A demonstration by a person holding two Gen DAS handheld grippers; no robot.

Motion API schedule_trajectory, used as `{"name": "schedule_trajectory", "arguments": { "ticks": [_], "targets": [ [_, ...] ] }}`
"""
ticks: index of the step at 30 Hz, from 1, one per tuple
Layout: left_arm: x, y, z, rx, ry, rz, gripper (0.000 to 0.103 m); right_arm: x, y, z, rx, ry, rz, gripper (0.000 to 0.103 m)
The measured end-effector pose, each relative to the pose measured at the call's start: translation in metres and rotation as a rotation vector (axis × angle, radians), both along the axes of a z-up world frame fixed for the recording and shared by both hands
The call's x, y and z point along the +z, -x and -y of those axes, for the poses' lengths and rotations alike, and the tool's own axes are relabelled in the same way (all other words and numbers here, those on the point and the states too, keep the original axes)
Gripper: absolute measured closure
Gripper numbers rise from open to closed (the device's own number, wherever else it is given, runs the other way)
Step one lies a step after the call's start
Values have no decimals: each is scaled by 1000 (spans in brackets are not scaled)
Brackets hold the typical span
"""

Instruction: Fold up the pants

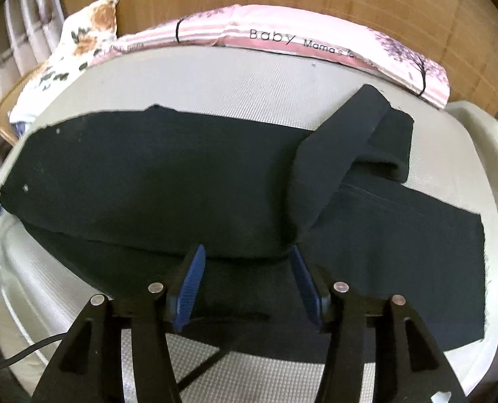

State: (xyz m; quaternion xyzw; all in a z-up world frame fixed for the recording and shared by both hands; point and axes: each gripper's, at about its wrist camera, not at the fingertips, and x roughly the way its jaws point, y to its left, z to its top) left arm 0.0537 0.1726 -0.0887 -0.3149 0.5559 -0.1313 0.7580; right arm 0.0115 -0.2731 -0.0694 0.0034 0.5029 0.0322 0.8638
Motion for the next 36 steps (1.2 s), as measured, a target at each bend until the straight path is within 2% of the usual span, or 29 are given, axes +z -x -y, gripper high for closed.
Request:
{"name": "schedule_trajectory", "arguments": {
  "ticks": [4,5,7,9,14,19,25,31,33,35,36],
  "targets": [
    [-16,-8,1,84,67,-25,33,3,5,12,-40,-45,1,52],
    [-17,-10,2,107,57,-26,42,2,6,16,-58,-60,-2,52],
    [-15,-11,4,134,28,-6,52,-1,7,24,-85,-93,-12,52],
    [-12,-13,5,148,-14,8,71,-6,7,33,-120,-141,-33,52],
    [-5,-13,7,155,-54,53,85,-20,2,54,-211,-254,-74,52],
    [7,-23,13,117,-130,102,87,-24,-10,73,-292,-360,-79,52],
    [2,-31,9,111,-161,86,87,-25,-39,90,-347,-414,-64,52],
    [1,-35,14,87,-206,89,87,-34,-67,118,-443,-530,-49,51],
    [1,-36,14,88,-212,88,87,-39,-73,122,-452,-575,-52,58],
    [2,-37,15,85,-220,88,87,-41,-78,122,-440,-642,-57,89],
    [4,-38,16,82,-226,88,87,-38,-79,120,-434,-645,-51,90]
  ]
}}
